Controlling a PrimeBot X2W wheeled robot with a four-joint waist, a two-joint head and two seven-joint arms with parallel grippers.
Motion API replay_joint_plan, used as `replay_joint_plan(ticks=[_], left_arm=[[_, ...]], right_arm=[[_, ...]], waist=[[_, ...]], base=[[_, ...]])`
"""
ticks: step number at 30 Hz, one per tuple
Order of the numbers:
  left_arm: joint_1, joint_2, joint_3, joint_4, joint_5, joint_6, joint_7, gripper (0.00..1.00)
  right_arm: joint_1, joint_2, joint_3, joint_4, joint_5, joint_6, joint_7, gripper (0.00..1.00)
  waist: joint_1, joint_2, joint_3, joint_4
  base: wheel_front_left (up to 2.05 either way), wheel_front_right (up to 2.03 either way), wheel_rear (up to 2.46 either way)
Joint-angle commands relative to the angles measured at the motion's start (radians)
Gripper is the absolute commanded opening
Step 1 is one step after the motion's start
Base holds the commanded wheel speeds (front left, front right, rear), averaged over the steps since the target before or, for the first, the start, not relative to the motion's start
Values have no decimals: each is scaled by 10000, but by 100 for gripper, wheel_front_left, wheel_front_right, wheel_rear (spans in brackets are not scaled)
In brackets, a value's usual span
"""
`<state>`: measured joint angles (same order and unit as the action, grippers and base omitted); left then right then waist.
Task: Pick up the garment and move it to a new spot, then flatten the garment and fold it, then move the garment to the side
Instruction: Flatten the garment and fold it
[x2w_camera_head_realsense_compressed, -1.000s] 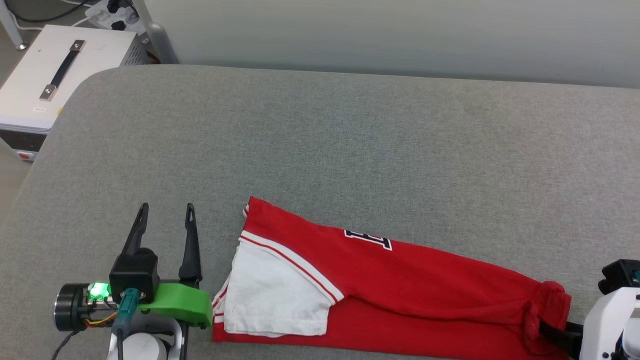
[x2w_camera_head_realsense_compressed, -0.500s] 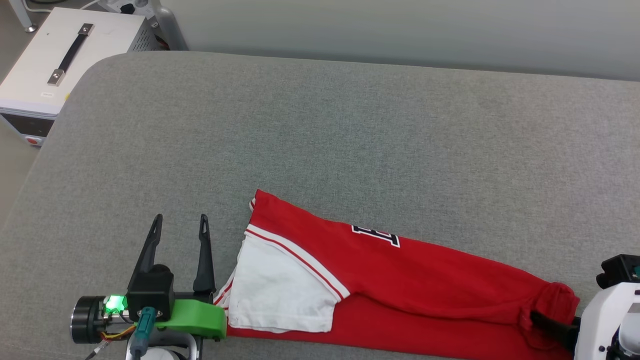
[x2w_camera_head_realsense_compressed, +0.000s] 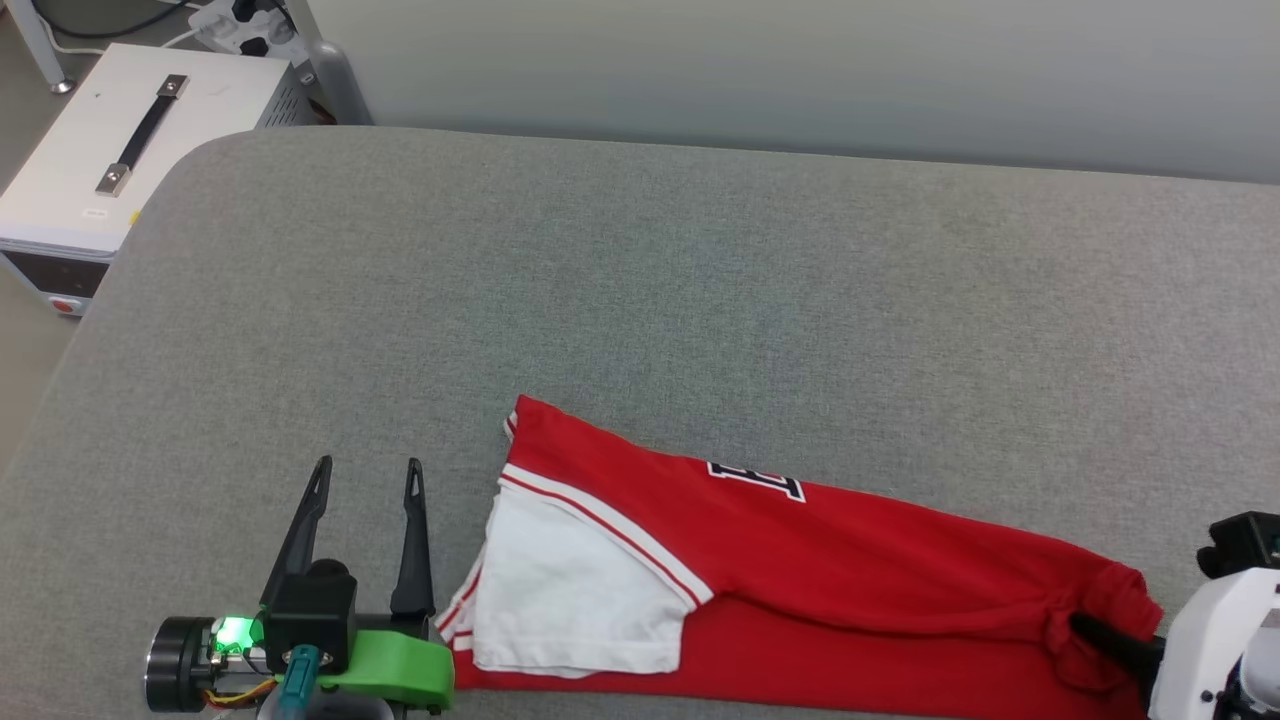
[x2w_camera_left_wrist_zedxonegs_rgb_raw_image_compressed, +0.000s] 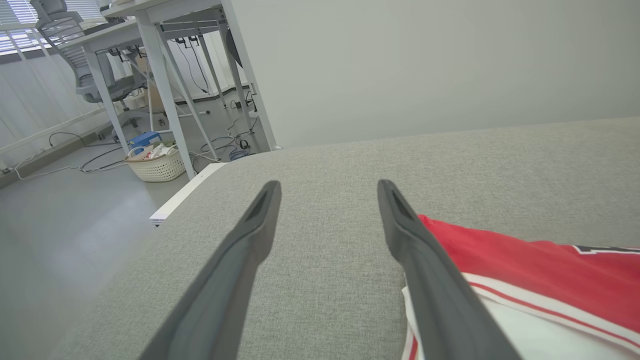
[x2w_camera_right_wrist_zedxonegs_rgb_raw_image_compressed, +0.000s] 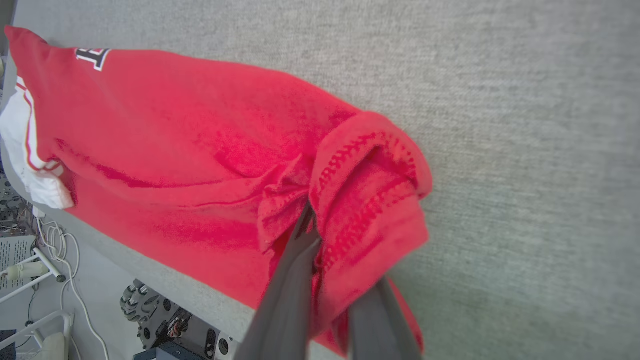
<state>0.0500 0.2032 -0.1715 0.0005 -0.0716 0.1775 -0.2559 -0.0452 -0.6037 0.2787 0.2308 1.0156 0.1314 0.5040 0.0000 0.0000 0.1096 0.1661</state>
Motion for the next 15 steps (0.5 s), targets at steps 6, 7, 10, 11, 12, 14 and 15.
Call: replay_joint_plan(ticks=[6, 7, 10, 11, 12, 14, 15], left_arm=[[378, -130, 160, 30, 337, -283, -59, 100], [396, -130, 161, 48, 373, -308, -59, 100], [457, -121, 130, 112, 480, -391, -59, 100], [474, -119, 116, 129, 504, -411, -59, 100], [493, -118, 101, 146, 527, -433, -59, 100], [520, -104, 84, 154, 563, -463, -59, 100], [536, -102, 86, 161, 570, -467, -59, 100]], right_arm=[[9, -725, -804, 602, 28, -7, -280, 0], [34, -819, -918, 720, 23, -7, -310, 0], [105, -1056, -1195, 1063, -92, -7, -387, 0], [131, -1093, -1262, 1116, -86, -7, -399, 0], [167, -1124, -1324, 1130, -63, -7, -405, 0], [242, -1164, -1373, 1011, -21, -7, -390, 0], [276, -1171, -1379, 900, 0, -7, -398, 0]], waist=[[0, 0, -286, -81], [0, 0, -312, -88], [0, 0, -390, -127], [0, 0, -408, -137], [0, 0, -427, -147], [0, 0, -458, -168], [0, 0, -483, -177]], base=[[0, 0, 0], [0, 0, 0], [0, 0, 0], [0, 0, 0], [0, 0, 0], [0, 0, 0], [0, 0, 0]])
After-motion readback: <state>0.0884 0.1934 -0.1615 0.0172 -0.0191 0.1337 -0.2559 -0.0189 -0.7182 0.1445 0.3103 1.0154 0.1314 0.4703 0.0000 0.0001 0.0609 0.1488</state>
